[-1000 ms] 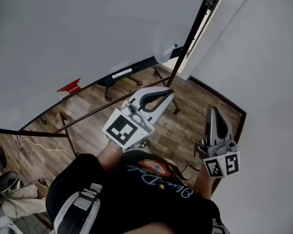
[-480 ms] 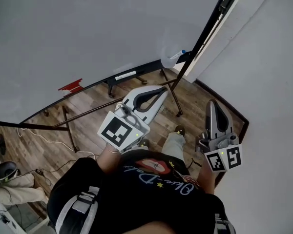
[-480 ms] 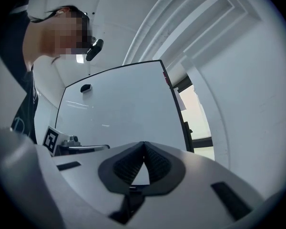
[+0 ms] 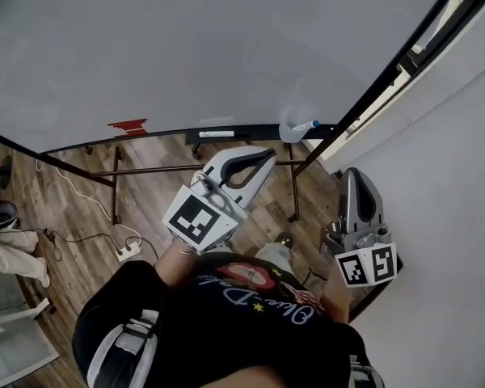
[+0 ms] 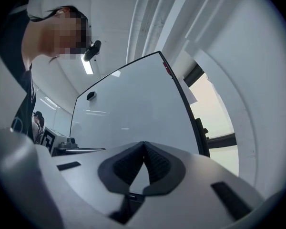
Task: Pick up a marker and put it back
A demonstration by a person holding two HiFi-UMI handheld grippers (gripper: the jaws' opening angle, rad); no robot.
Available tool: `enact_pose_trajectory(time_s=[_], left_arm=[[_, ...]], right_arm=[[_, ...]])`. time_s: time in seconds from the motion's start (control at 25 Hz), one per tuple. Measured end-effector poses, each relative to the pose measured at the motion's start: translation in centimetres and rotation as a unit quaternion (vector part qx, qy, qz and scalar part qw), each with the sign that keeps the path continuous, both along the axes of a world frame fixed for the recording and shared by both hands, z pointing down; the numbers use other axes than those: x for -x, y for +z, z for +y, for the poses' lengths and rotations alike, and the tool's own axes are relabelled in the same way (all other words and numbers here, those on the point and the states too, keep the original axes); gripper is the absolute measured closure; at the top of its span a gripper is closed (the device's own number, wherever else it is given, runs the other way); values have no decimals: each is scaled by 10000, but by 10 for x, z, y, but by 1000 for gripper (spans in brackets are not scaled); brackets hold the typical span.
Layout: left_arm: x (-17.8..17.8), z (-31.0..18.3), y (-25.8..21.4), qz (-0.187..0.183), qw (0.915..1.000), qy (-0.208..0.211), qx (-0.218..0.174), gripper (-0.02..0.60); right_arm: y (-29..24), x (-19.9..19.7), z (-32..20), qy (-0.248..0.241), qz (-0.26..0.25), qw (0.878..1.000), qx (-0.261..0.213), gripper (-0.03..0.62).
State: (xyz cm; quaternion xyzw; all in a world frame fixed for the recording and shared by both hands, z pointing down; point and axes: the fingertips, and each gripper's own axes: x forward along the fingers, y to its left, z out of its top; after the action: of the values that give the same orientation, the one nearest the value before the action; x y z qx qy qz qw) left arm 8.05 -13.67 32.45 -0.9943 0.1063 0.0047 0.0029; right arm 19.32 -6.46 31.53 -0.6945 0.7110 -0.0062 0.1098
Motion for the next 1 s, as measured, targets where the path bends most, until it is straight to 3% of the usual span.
enact_pose_trajectory(time_s=[0.48, 1.0], left_arm=[[-45, 0, -4, -116, 9953, -959, -51, 578], [-56, 3, 4, -129, 9788, -2044, -32, 578]], right_arm=[[0, -53, -27, -989, -56, 9951, -49, 595], [12, -65, -48, -1995, 133, 9798, -33, 595]])
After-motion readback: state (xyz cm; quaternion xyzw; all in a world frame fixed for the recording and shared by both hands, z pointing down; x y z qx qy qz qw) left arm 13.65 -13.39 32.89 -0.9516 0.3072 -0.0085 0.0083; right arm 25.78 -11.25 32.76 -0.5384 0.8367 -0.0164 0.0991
